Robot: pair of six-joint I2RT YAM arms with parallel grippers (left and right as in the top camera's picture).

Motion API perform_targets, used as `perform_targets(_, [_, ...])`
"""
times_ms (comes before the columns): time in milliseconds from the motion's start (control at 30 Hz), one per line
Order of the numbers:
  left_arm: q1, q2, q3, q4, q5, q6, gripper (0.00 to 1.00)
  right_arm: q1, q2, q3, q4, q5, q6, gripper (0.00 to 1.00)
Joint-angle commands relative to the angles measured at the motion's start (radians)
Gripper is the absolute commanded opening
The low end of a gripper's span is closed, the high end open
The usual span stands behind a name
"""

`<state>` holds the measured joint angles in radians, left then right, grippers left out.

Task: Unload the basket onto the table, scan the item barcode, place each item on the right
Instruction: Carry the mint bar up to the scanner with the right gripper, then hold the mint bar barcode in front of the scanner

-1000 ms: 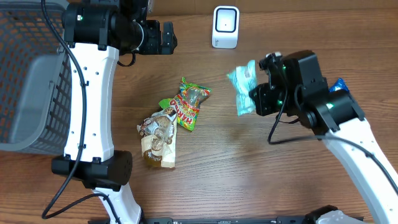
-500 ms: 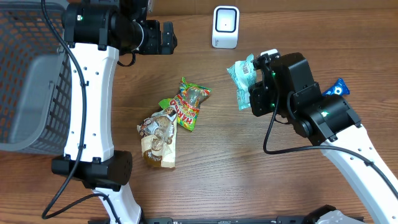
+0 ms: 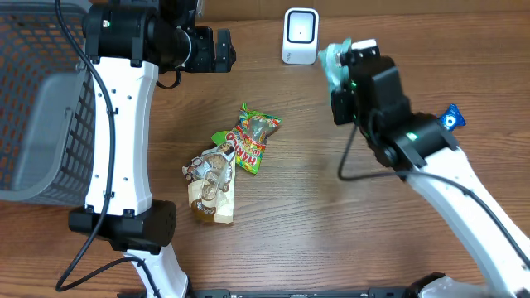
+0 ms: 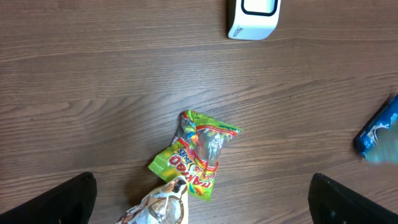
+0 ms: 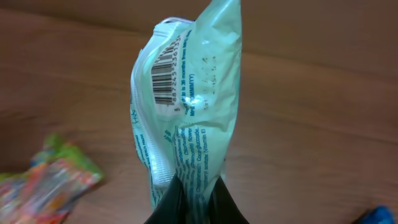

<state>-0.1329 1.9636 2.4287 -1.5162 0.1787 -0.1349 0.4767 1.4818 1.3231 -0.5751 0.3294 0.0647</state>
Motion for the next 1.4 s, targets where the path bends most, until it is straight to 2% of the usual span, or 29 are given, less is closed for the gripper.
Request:
perform_targets(0, [0.002,-0.008,0.008,0.002,-0.006,0.008,1.0,0.026,0.099,0.025,0.102,0.265,-0.081,0.04])
perform_targets(133, [0.002,-0.009,0.008,0.002,-0.006,0.008,1.0,0.046,0.23,0.025,0.328,0.43,-0.244,0.04])
perform_targets(367, [0.002,-0.009,0.008,0.002,-0.006,0.008,1.0,0.052,0.437,0.025,0.742,0.53,-0.705,0.04])
perform_targets(533, [0.002,-0.009,0.008,0.002,-0.006,0.008,1.0,0.049,0.553,0.025,1.021,0.533,-1.006,0.04])
perform_targets(667, [0.002,-0.009,0.008,0.002,-0.006,0.008,1.0,0.047,0.639,0.025,1.165,0.475,-1.165,0.04])
perform_targets(933, [0.002,-0.009,0.008,0.002,-0.006,0.008,1.0,0.012,0.752,0.025,1.314,0.329,-1.402,0.04])
perform_targets(1100, [0.002,-0.009,0.008,0.002,-0.006,0.008,1.0,-0.032,0.786,0.025,1.334,0.264,-1.523,0.04])
perform_targets(1367, [0.002,-0.009,0.008,0.002,-0.006,0.008,0.99,-0.08,0.788,0.025,1.337,0.084,-1.539,0.04])
